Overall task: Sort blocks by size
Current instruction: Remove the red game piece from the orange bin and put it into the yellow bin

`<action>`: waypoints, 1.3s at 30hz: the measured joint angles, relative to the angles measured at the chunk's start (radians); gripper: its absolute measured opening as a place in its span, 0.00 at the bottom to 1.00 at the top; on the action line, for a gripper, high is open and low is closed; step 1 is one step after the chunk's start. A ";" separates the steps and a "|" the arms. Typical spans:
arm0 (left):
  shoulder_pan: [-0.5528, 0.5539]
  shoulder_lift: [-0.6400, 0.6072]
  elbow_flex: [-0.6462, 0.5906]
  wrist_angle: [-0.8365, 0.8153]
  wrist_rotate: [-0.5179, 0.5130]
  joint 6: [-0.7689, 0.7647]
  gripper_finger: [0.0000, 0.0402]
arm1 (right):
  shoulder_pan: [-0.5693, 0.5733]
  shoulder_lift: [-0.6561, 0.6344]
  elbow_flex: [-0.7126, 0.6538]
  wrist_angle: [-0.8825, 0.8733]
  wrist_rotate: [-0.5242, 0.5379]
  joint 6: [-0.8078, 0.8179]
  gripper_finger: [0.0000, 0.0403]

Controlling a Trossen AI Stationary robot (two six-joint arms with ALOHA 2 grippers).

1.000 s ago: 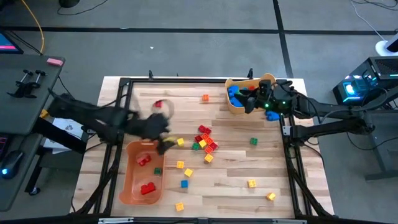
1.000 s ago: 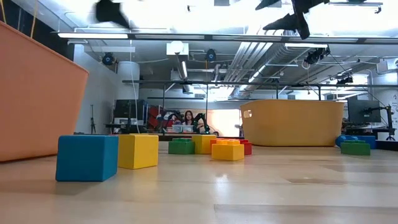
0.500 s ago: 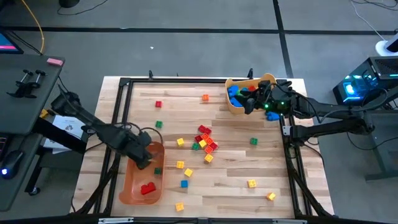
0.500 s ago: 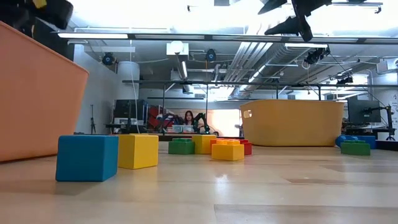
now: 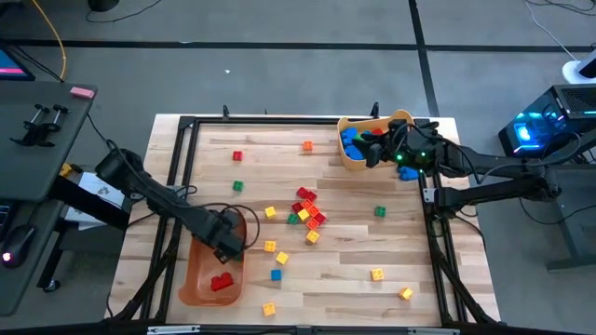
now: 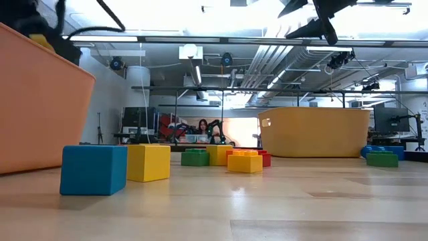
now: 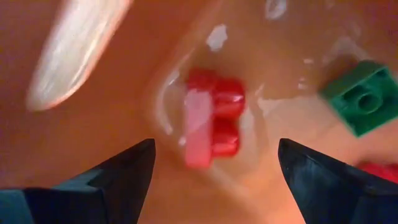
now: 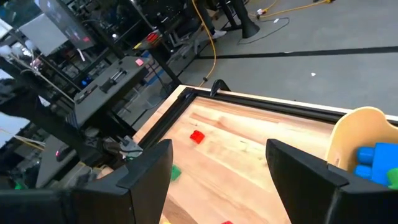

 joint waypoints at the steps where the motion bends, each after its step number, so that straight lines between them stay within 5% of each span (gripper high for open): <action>1: 0.002 0.013 0.000 0.019 0.000 0.019 0.81 | 0.000 0.000 0.000 0.000 0.000 0.008 0.64; 13: -0.002 0.124 -0.013 0.014 0.002 -0.013 0.81 | 0.000 0.000 0.000 -0.003 -0.010 0.041 0.64; 28: -0.007 0.104 -0.132 0.181 0.059 0.035 0.78 | 0.000 0.000 0.000 -0.008 -0.010 0.040 0.64; 32: -0.007 0.074 -0.136 0.186 0.056 0.037 0.63 | 0.000 0.000 0.000 -0.008 -0.010 0.038 0.64; 39: -0.007 0.005 -0.134 0.164 0.066 0.041 0.19 | 0.000 0.000 0.000 -0.009 -0.010 0.030 0.64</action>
